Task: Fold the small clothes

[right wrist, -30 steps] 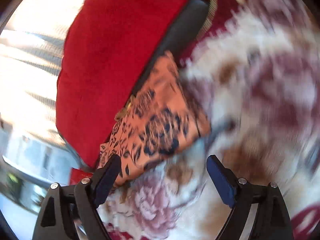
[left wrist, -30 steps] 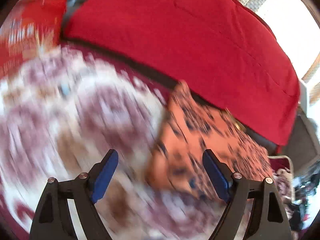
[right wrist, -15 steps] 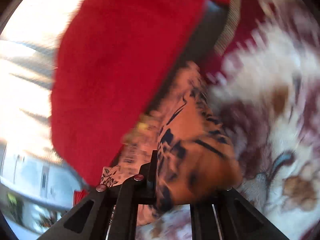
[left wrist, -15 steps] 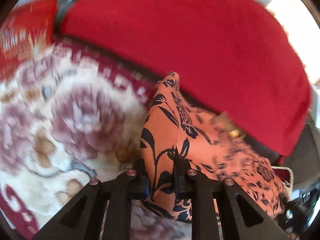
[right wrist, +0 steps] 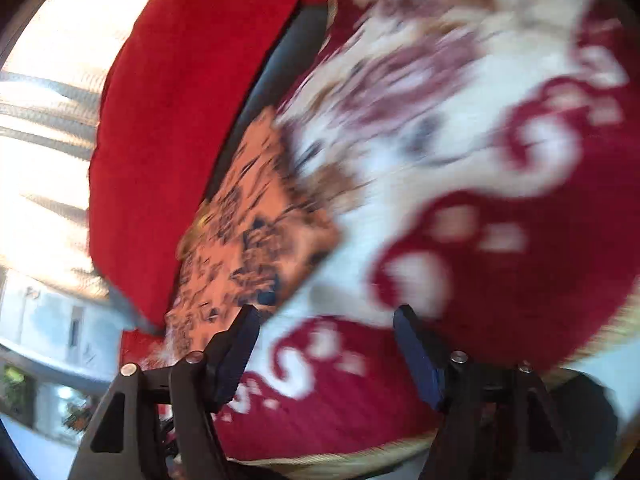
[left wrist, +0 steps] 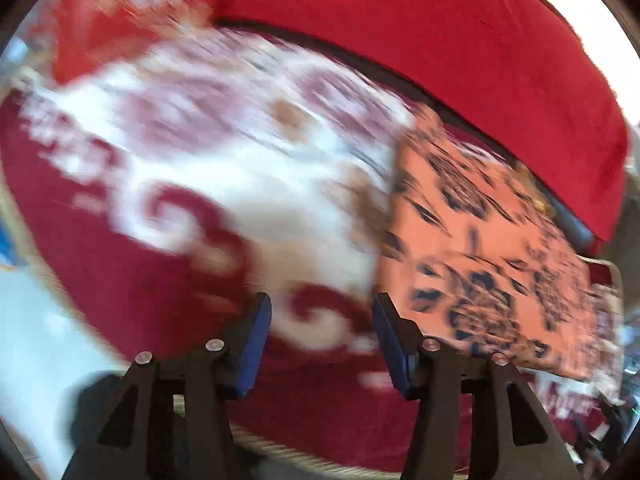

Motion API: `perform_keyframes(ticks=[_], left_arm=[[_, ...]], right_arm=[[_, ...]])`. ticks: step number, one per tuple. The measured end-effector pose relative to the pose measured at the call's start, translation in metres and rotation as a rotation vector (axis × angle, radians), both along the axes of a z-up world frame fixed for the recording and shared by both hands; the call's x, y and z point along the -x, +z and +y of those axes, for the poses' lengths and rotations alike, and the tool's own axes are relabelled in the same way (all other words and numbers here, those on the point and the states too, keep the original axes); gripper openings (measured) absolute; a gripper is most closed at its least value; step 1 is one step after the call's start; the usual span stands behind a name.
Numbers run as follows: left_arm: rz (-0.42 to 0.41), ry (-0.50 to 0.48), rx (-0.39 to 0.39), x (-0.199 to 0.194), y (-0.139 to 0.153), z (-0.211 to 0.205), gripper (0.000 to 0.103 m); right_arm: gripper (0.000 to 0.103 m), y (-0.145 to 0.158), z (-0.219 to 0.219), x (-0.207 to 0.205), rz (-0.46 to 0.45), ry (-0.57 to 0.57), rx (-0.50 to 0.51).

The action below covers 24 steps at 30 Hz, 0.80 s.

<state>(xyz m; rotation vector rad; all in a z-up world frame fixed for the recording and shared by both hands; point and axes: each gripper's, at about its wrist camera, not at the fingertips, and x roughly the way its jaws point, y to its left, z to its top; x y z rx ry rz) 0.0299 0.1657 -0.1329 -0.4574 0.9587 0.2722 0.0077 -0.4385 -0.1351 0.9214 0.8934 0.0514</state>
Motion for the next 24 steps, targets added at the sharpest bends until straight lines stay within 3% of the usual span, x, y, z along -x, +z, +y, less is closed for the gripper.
perform_keyframes(ticks=[2,4,8,11,14,20,21,22,23,24], left_arm=[[-0.034,-0.012,-0.047,-0.003,0.017,0.009,0.054],[-0.059,-0.046,-0.042,-0.017,0.025,0.01,0.054],[-0.118,-0.155,-0.047,-0.066,0.052,-0.018,0.055],[-0.124,-0.245,-0.04,-0.117,0.054,-0.039,0.058],[-0.055,-0.258,-0.062,-0.161,0.045,-0.052,0.058],[-0.012,-0.277,-0.062,-0.197,0.022,-0.059,0.057],[-0.008,-0.279,-0.061,-0.199,0.019,-0.057,0.053],[-0.008,-0.285,-0.066,-0.2,0.017,-0.057,0.022],[-0.005,-0.284,-0.096,-0.201,0.017,-0.059,0.003],[-0.026,-0.28,-0.101,-0.2,0.022,-0.058,0.005]], right_arm=[[0.074,0.014,-0.011,0.005,-0.026,-0.008,0.043],[0.074,0.04,-0.016,-0.001,-0.067,0.009,0.1],[0.074,0.065,-0.002,-0.058,-0.141,0.106,0.161],[0.074,0.063,0.017,-0.118,-0.127,0.18,0.205],[0.074,0.049,0.032,-0.164,-0.074,0.232,0.227],[0.073,0.025,0.051,-0.231,0.028,0.289,0.317],[0.067,0.019,0.056,-0.244,0.035,0.315,0.344],[0.053,0.016,0.062,-0.253,0.036,0.344,0.361],[0.025,0.017,0.068,-0.259,0.053,0.368,0.401],[0.017,0.027,0.075,-0.259,0.046,0.373,0.486]])
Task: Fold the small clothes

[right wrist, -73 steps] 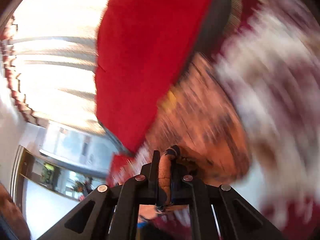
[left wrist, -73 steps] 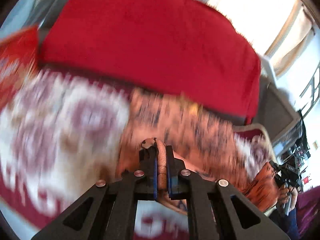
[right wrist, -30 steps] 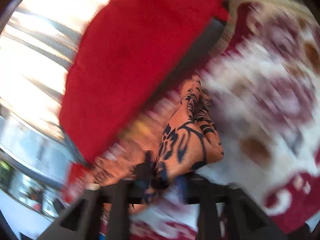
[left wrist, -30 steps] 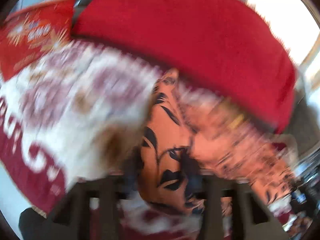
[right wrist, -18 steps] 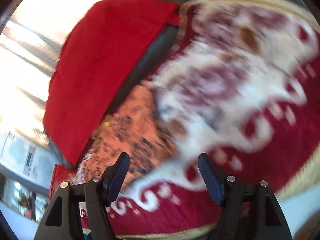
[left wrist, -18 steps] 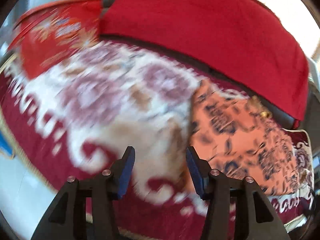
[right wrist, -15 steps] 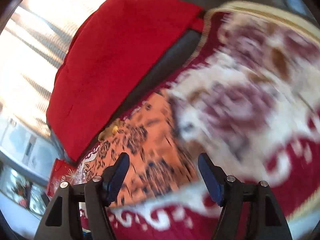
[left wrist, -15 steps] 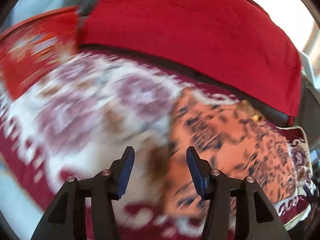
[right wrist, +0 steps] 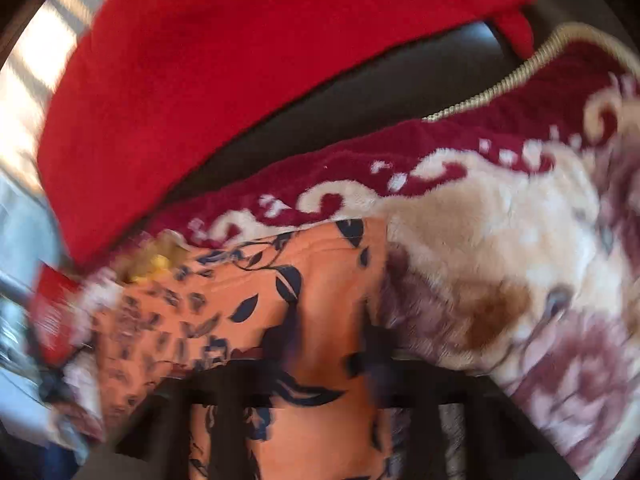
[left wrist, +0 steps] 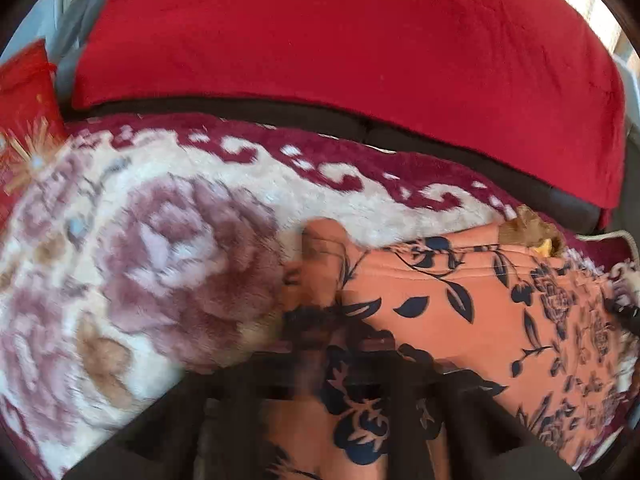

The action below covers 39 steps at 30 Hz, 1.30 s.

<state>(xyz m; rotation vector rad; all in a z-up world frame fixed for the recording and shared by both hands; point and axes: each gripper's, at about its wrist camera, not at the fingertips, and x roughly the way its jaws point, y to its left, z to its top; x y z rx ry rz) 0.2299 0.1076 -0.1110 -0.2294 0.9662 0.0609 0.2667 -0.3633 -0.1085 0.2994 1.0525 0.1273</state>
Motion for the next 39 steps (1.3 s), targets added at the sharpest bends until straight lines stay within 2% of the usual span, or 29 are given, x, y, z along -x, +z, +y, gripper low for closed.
perform_keyframes(ticks=[1,3,4,5,6,7,8,9,10,11,12,13,14,16,18,21,23,24,25,26,28,30,32,34,35,36,37,39], left_arm=[[-0.028,0.006,0.013,0.004,0.006,0.002,0.005],[-0.086,0.029,-0.005,0.011,0.015,0.004,0.005],[-0.091,0.04,-0.022,0.01,0.012,0.004,0.005],[-0.068,0.048,-0.031,0.005,0.005,0.004,0.005],[0.002,0.049,-0.048,-0.006,-0.016,0.003,0.005],[0.051,0.05,-0.059,-0.012,-0.029,0.003,0.009],[0.048,0.056,-0.081,-0.013,-0.035,0.001,0.01],[0.033,0.056,-0.104,-0.012,-0.03,-0.002,0.012],[0.015,0.06,-0.094,-0.008,-0.02,-0.003,0.012],[0.005,0.066,-0.068,-0.005,-0.015,-0.002,0.017],[0.0,0.074,-0.055,0.001,-0.007,-0.001,0.029],[-0.006,0.076,-0.06,0.005,-0.001,-0.002,0.035],[-0.019,0.08,-0.078,0.013,0.008,-0.003,0.038],[-0.039,0.092,-0.096,0.03,0.024,-0.006,0.056],[-0.06,0.102,-0.098,0.049,0.037,-0.011,0.061],[-0.063,0.073,-0.118,0.072,0.048,-0.024,0.064],[-0.065,0.062,-0.142,0.084,0.053,-0.034,0.064],[-0.066,0.057,-0.15,0.089,0.055,-0.037,0.064],[-0.06,0.053,-0.156,0.094,0.057,-0.04,0.064],[-0.053,0.053,-0.156,0.099,0.059,-0.042,0.064],[-0.061,0.058,-0.144,0.112,0.065,-0.045,0.064],[-0.066,0.072,-0.152,0.119,0.068,-0.047,0.066],[-0.057,0.068,-0.156,0.122,0.067,-0.05,0.066],[-0.056,0.061,-0.15,0.126,0.067,-0.055,0.066],[-0.057,0.059,-0.15,0.127,0.067,-0.056,0.066],[-0.057,0.057,-0.151,0.128,0.067,-0.058,0.066],[-0.054,0.057,-0.152,0.129,0.067,-0.06,0.066],[-0.05,0.058,-0.15,0.133,0.067,-0.061,0.066]], right_arm=[[0.009,0.006,0.005,0.0,-0.028,0.006,0.043],[0.007,0.02,0.008,0.005,-0.094,-0.009,0.108],[0.007,0.019,0.007,0.003,-0.096,-0.023,0.13],[0.007,0.01,0.006,-0.004,-0.074,-0.038,0.156],[0.007,-0.007,0.001,-0.013,-0.029,-0.057,0.171],[0.007,-0.018,-0.003,-0.017,0.003,-0.067,0.148],[0.009,-0.027,-0.011,-0.019,0.016,-0.09,0.085],[0.011,-0.026,-0.018,-0.016,0.0,-0.122,0.048],[0.013,-0.022,-0.023,-0.011,-0.013,-0.152,0.02],[0.025,-0.016,-0.027,-0.005,-0.031,-0.177,-0.003],[0.055,-0.007,-0.031,0.004,-0.046,-0.196,-0.005],[0.07,0.0,-0.033,0.012,-0.06,-0.209,-0.015],[0.078,0.011,-0.035,0.025,-0.097,-0.221,-0.054],[0.078,0.033,-0.032,0.054,-0.164,-0.194,-0.17],[0.079,0.042,-0.019,0.081,-0.179,-0.127,-0.313],[0.08,0.029,0.009,0.11,-0.137,0.036,-0.48],[0.08,0.009,0.014,0.11,-0.086,0.062,-0.463],[0.08,-0.011,0.006,0.104,-0.024,-0.006,-0.417],[0.079,-0.025,-0.003,0.101,0.015,-0.063,-0.43],[0.079,-0.031,-0.014,0.102,0.013,-0.116,-0.513],[0.08,-0.013,-0.013,0.108,-0.021,-0.133,-0.496],[0.081,0.014,-0.001,0.114,-0.09,-0.057,-0.468],[0.083,0.021,0.009,0.117,-0.106,-0.011,-0.479],[0.085,0.009,0.011,0.113,-0.084,-0.01,-0.43],[0.085,-0.007,0.006,0.106,-0.018,-0.07,-0.331],[0.084,-0.017,0.003,0.106,0.026,-0.11,-0.278],[0.084,-0.022,0.0,0.105,0.027,-0.116,-0.304],[0.084,-0.008,0.004,0.109,-0.013,-0.118,-0.297]])
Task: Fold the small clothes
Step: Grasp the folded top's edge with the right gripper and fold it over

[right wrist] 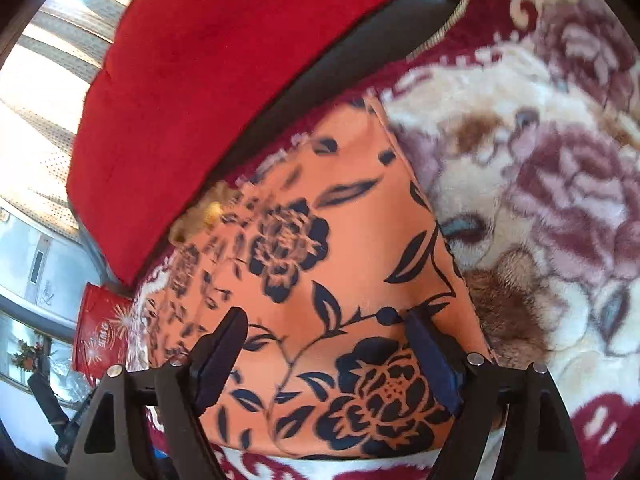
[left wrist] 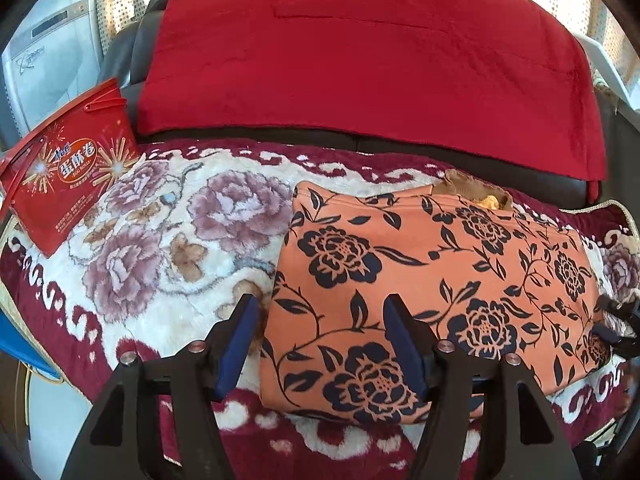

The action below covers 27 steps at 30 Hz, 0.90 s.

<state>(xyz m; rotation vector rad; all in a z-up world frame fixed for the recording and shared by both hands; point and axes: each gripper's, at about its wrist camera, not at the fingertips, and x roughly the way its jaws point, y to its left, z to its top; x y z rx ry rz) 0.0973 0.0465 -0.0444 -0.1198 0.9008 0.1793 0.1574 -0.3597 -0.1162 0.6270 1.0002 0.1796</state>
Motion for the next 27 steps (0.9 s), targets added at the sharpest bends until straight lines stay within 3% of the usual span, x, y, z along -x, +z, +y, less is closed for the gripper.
perform_keyframes(ticks=[4,7,8,15,17,19,21,24,27], left_arm=[[0.011,0.003,-0.015,0.001,-0.004,-0.003,0.066],[0.02,0.005,-0.016,-0.001,-0.009,-0.005,0.066],[0.025,0.002,-0.016,-0.001,-0.011,-0.005,0.066],[0.066,0.013,-0.038,-0.017,-0.03,-0.004,0.066],[0.081,0.013,-0.039,-0.023,-0.038,-0.005,0.066],[0.109,0.014,-0.045,-0.03,-0.05,-0.004,0.066],[0.205,0.02,-0.07,-0.042,-0.076,0.0,0.066],[0.196,0.047,-0.026,-0.039,-0.081,0.011,0.074],[0.179,0.066,-0.028,-0.031,-0.071,0.013,0.074]], right_arm=[[0.085,0.018,0.018,-0.002,-0.087,0.064,0.036],[0.085,-0.014,0.006,-0.016,0.024,0.026,0.066],[0.085,-0.019,0.002,-0.013,0.035,0.021,0.035],[0.085,0.028,0.015,-0.042,-0.084,0.067,0.026],[0.085,0.023,0.009,-0.055,-0.064,0.056,0.017],[0.085,-0.004,0.003,-0.079,0.028,0.024,0.034],[0.085,-0.014,-0.009,-0.087,0.04,-0.016,0.008],[0.085,0.008,-0.009,-0.072,-0.024,-0.035,-0.035],[0.085,0.027,-0.012,-0.027,-0.106,-0.045,-0.097]])
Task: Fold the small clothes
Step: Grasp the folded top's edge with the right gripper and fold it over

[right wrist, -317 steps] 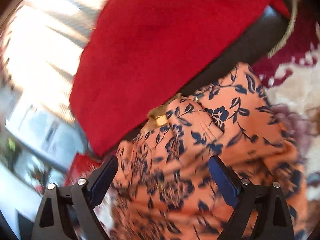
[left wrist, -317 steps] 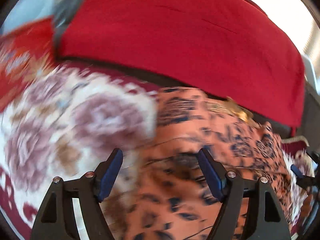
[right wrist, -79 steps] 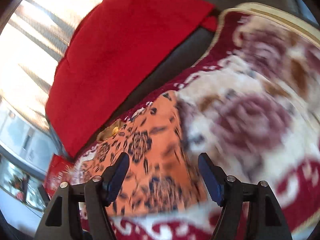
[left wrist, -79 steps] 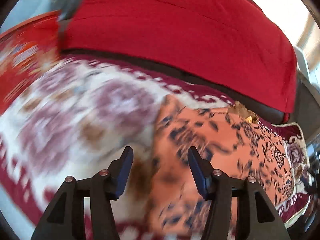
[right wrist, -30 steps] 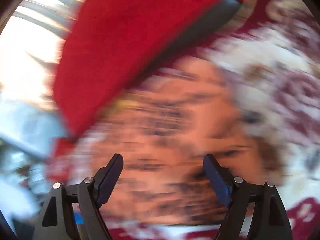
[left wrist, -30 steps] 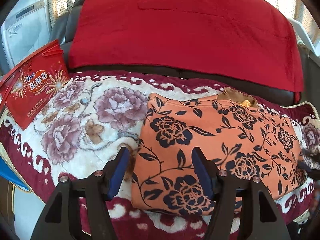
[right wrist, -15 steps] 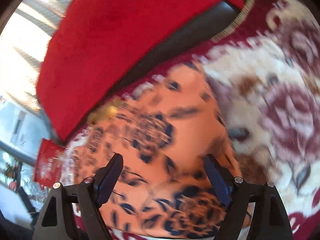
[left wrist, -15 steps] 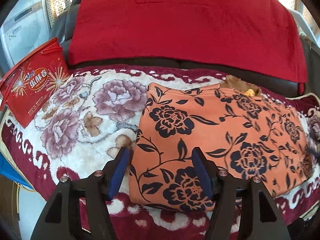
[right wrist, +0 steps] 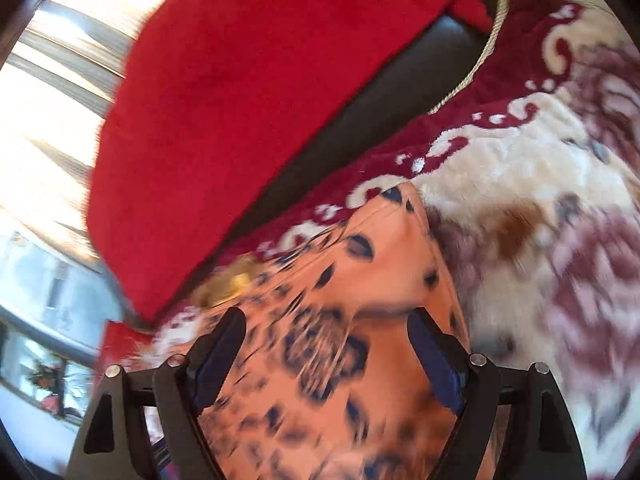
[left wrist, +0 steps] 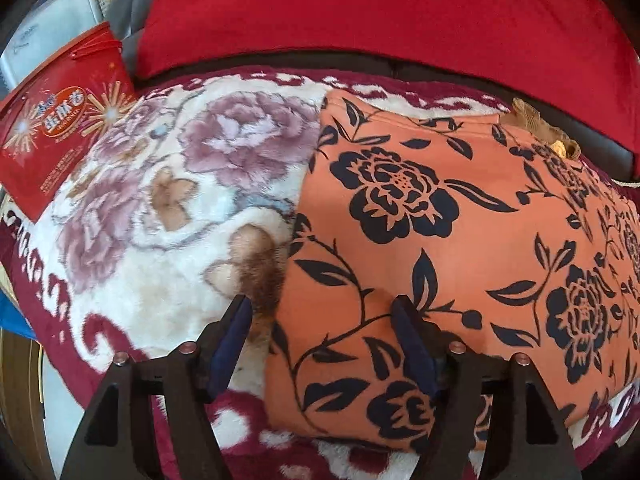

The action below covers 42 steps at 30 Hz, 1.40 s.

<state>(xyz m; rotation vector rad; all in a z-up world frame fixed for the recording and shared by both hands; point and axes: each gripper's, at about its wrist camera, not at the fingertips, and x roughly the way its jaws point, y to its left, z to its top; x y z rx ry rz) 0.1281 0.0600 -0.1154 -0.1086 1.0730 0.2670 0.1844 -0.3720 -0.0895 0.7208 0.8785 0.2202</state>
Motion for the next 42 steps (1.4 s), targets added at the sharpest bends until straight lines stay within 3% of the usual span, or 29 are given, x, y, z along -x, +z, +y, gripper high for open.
perform_keyframes(ticks=[3,6,9,11,14,16,17,18,20,21,23,25,27,28,29,30,32,37,42], left_arm=[[-0.06,-0.012,0.004,0.012,0.017,-0.007,0.073],[-0.129,-0.06,0.028,0.022,0.035,-0.033,0.074],[-0.163,-0.163,0.056,0.02,0.042,-0.075,0.074],[-0.156,-0.209,0.045,0.018,0.041,-0.099,0.074],[-0.147,-0.23,0.05,0.014,0.034,-0.125,0.074],[-0.1,-0.235,0.045,0.007,0.019,-0.138,0.075],[-0.065,-0.237,0.027,0.004,0.009,-0.143,0.075],[-0.055,-0.239,0.014,0.003,0.004,-0.145,0.077],[-0.071,-0.248,-0.031,0.004,0.003,-0.149,0.081],[-0.067,-0.257,-0.036,0.004,0.007,-0.15,0.081],[-0.088,-0.243,-0.03,0.006,0.017,-0.147,0.081],[-0.148,-0.233,-0.016,0.009,0.029,-0.146,0.081],[-0.13,-0.262,-0.034,0.004,0.021,-0.155,0.081],[-0.07,-0.292,-0.043,-0.002,0.009,-0.16,0.082],[-0.043,-0.299,-0.056,-0.004,-0.002,-0.161,0.083],[-0.063,-0.292,-0.062,-0.003,-0.004,-0.16,0.09],[-0.077,-0.266,-0.053,-0.002,-0.006,-0.156,0.093],[-0.084,-0.264,-0.046,-0.002,-0.007,-0.153,0.096],[-0.089,-0.261,-0.041,0.003,-0.007,-0.154,0.096]], right_arm=[[0.085,0.002,-0.014,0.078,-0.039,-0.066,-0.05],[0.087,-0.024,-0.022,0.132,0.016,-0.147,-0.107],[0.087,-0.049,-0.026,0.144,0.058,-0.168,-0.204],[0.086,-0.051,-0.024,0.136,0.025,-0.16,-0.247],[0.083,-0.059,-0.021,0.113,0.049,-0.182,-0.272],[0.06,-0.069,-0.018,0.1,0.091,-0.198,-0.241],[0.026,-0.068,-0.015,0.095,0.102,-0.186,-0.218],[0.01,-0.062,-0.009,0.089,0.1,-0.147,-0.189],[0.01,-0.032,0.005,0.09,0.04,-0.125,-0.028],[0.01,-0.011,0.016,0.095,-0.014,-0.117,0.082],[0.01,0.008,0.028,0.1,-0.067,-0.1,0.173],[0.014,-0.016,0.027,0.086,0.005,-0.094,0.226],[0.027,-0.056,0.016,0.077,0.126,-0.067,0.161],[0.029,-0.062,0.005,0.083,0.105,-0.076,0.067],[0.044,-0.059,-0.003,0.09,0.075,-0.085,0.024],[0.068,-0.053,-0.012,0.096,0.051,-0.09,0.002],[0.081,-0.039,-0.026,0.103,-0.001,-0.118,-0.01],[0.081,-0.017,-0.056,0.058,-0.051,-0.04,-0.052],[0.081,-0.033,-0.047,-0.042,0.038,0.098,-0.08]])
